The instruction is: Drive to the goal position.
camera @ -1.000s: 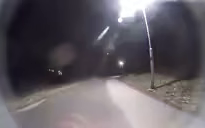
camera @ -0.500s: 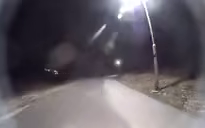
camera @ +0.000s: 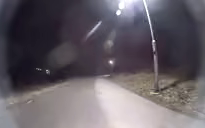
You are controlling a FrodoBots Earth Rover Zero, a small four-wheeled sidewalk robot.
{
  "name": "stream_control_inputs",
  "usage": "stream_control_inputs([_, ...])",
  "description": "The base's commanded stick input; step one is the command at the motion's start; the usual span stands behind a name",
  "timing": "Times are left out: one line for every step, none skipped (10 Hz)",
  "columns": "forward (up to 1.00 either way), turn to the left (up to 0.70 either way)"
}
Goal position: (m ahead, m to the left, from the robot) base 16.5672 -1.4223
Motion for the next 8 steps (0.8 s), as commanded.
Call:
stream_control_inputs([1.0,0.0])
stream_control_inputs([1.0,0.0])
stream_control_inputs([1.0,-0.22])
stream_control_inputs([1.0,-0.4])
stream_control_inputs([1.0,-0.36])
stream_control_inputs([1.0,0.0])
stream_control_inputs([1.0,0.0])
stream_control_inputs([1.0,0.0])
